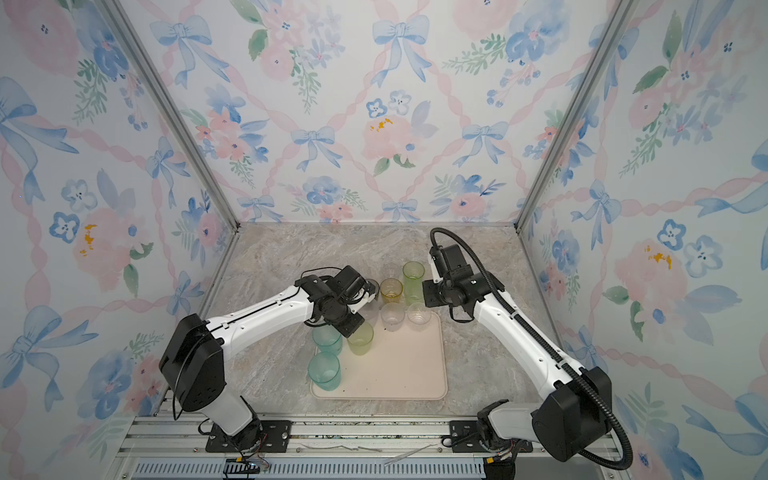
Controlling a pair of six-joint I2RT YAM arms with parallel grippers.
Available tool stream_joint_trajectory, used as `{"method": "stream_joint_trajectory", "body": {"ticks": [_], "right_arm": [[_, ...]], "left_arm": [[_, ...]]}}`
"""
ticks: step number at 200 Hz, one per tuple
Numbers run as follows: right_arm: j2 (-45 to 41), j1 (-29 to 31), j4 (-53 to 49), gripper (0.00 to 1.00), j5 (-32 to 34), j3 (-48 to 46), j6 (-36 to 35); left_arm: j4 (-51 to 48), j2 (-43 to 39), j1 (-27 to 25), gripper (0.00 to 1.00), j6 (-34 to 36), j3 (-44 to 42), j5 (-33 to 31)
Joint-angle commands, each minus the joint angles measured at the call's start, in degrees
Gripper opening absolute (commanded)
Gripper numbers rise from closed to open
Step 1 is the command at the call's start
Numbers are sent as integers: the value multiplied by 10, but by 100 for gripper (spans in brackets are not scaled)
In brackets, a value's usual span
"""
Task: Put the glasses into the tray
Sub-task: 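Lower the green frosted cup onto the tray and open the left gripper, then raise the left gripper while the right gripper moves to another green cup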
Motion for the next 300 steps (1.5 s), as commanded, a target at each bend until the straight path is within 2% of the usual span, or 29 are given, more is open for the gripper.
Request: {"method": "stream_joint_trajectory", "body": {"ticks": [1,120,233,300], "right_arm": [[2,5,-1,51,1,2,-6],[2,5,-3,50,1,4,-6],[2,5,-3,51,1,3,-8],[21,2,1,51,-5,11,-8]], "left_arm": [[2,-6,4,2,7,-7,-2],[6,-23,4,16,6,-4,-4],[13,-47,6,17,8,17,-13],[36,-76,19,19,17,54,9]]}}
